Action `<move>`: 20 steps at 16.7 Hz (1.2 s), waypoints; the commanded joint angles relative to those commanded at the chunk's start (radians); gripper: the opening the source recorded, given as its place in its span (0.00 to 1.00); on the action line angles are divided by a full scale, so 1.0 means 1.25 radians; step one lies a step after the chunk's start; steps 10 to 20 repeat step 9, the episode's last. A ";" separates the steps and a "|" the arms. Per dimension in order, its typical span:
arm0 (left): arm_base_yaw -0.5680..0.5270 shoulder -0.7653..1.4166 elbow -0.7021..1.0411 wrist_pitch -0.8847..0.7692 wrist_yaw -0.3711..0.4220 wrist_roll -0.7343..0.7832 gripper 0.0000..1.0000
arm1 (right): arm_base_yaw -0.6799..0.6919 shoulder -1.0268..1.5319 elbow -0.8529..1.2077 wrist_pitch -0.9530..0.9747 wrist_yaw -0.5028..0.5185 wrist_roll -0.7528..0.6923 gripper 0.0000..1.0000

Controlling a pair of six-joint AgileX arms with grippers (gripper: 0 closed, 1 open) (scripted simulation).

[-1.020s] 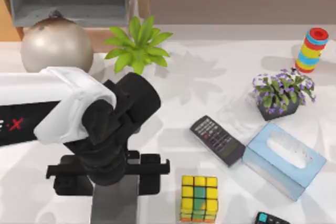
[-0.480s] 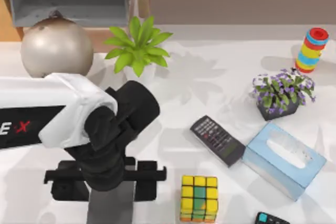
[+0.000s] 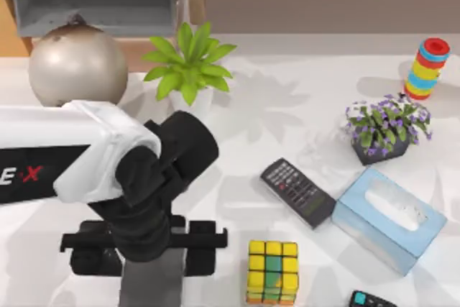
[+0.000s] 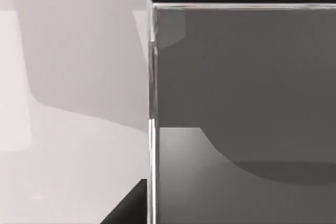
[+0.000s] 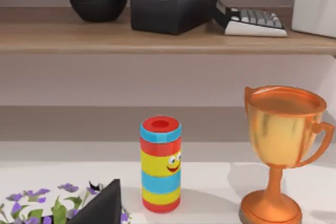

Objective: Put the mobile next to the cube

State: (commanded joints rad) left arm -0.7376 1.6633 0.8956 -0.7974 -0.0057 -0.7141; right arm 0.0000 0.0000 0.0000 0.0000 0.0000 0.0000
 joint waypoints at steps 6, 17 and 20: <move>0.000 0.000 0.000 0.000 0.000 0.000 1.00 | 0.000 0.000 0.000 0.000 0.000 0.000 1.00; 0.000 0.000 0.000 0.000 0.000 0.000 1.00 | 0.000 0.000 0.000 0.000 0.000 0.000 1.00; 0.000 0.000 0.000 0.000 0.000 0.000 1.00 | 0.000 0.000 0.000 0.000 0.000 0.000 1.00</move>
